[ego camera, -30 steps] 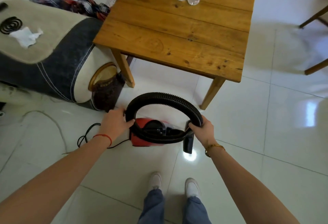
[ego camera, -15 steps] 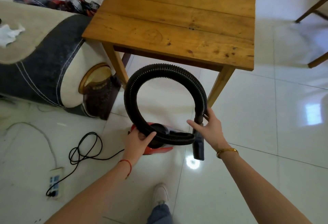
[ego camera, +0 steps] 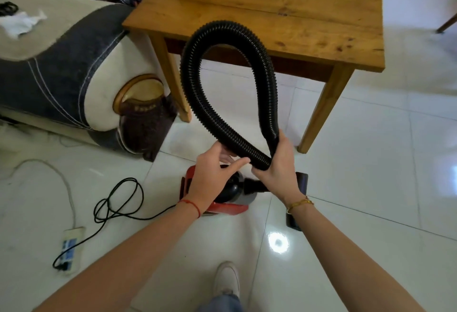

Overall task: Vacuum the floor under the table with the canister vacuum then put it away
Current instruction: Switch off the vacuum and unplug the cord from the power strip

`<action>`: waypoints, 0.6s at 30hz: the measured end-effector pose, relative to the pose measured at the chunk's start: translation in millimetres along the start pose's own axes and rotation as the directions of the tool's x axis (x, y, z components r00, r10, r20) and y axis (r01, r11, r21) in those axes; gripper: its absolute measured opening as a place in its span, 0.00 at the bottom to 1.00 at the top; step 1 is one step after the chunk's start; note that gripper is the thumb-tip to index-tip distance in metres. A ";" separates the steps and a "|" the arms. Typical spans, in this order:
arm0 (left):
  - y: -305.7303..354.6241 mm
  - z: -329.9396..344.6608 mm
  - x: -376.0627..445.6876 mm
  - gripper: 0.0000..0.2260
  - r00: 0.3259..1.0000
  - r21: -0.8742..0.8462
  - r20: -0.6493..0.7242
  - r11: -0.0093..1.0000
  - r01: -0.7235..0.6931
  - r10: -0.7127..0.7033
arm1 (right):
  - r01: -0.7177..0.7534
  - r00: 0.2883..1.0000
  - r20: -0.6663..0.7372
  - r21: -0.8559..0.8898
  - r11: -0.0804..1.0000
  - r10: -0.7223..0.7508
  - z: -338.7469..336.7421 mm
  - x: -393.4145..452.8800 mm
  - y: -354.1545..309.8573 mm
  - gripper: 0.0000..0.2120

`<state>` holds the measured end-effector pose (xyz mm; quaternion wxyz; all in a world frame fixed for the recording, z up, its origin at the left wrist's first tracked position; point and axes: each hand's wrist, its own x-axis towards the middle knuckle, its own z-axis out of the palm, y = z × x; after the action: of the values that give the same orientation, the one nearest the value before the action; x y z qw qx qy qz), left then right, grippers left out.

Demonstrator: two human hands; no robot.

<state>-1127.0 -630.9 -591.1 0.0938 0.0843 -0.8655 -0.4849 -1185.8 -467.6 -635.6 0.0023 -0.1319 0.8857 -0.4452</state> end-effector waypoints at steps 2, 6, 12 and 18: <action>-18.0 0.9 -1.2 0.15 0.999 0.075 0.038 0.997 -0.036 0.034 | -0.014 0.995 -0.098 0.000 1.000 0.014 5.7 2.4 2.1 0.41; -79.6 1.7 -16.9 0.13 0.997 0.304 0.073 0.951 -0.056 0.036 | 0.014 0.990 -0.143 -0.053 0.999 -0.022 19.5 8.9 8.8 0.34; -192.6 9.8 -52.8 0.22 0.954 0.521 0.072 0.826 0.215 -0.293 | 0.096 0.972 -0.211 -0.053 0.994 -0.105 32.3 18.5 23.2 0.30; -257.9 24.3 -61.3 0.26 0.915 0.555 0.109 0.787 0.269 -0.389 | 0.164 0.924 -0.322 -0.160 0.973 -0.208 48.0 24.0 34.2 0.24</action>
<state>-1059.5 -729.4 -829.0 -0.1148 0.2037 -0.9415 -0.2426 -1211.1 -491.7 -688.8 -0.1999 -0.1373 0.8835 -0.4008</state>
